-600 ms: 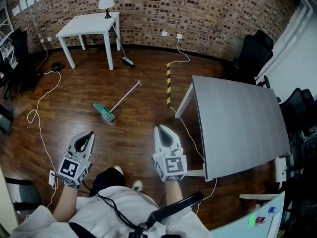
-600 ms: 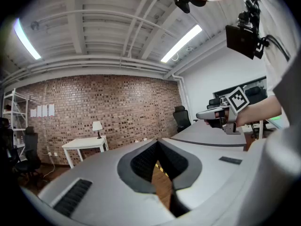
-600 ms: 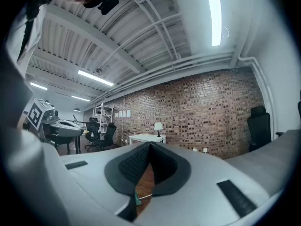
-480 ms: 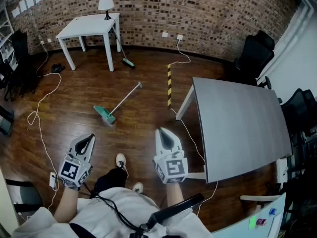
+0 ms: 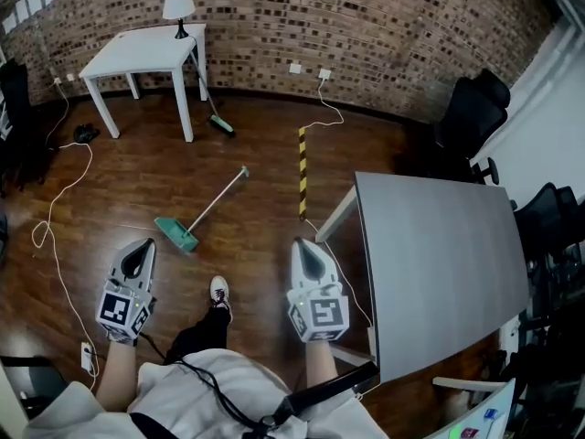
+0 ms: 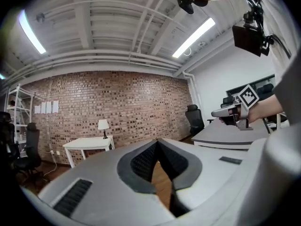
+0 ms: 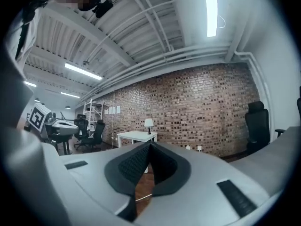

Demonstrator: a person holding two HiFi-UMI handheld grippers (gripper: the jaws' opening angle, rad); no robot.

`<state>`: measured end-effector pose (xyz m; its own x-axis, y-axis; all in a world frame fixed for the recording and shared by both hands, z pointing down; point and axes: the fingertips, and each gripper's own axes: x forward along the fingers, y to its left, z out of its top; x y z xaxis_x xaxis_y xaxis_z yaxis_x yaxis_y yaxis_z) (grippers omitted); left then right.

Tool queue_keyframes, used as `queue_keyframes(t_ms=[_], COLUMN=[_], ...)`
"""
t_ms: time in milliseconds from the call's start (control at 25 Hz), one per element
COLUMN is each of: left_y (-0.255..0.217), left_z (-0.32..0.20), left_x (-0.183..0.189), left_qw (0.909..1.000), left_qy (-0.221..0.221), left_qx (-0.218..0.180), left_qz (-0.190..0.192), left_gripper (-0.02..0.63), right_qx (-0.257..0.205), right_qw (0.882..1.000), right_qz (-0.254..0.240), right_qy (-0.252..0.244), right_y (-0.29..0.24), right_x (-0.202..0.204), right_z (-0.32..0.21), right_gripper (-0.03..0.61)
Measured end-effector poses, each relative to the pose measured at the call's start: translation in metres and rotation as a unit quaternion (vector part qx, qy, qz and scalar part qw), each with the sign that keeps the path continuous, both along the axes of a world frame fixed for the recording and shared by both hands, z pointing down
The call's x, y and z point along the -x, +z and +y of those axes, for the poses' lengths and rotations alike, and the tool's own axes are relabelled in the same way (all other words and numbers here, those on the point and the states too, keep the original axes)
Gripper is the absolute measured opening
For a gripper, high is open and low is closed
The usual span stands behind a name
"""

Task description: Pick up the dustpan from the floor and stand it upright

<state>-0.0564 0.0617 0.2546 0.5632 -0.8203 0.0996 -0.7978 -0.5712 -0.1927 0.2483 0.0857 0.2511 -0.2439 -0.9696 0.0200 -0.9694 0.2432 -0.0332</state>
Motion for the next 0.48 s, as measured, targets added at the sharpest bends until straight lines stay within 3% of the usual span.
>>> queue_keyframes(t_ms=[240, 480], left_y=[-0.002, -0.006], left_z=[-0.137, -0.243], left_x=[0.029, 0.040], left_qw=[0.9999, 0.9995], left_qy=[-0.015, -0.015], left_qx=[0.003, 0.020], left_qz=[-0.003, -0.019], left_gripper=[-0.008, -0.008], right_qx=[-0.019, -0.022], right_qw=[1.000, 1.000], right_qz=[0.006, 0.008], right_qy=[0.009, 0.019], right_y=[-0.014, -0.024], right_x=[0.003, -0.001], right_z=[-0.136, -0.229], right_gripper=[-0.018, -0.018])
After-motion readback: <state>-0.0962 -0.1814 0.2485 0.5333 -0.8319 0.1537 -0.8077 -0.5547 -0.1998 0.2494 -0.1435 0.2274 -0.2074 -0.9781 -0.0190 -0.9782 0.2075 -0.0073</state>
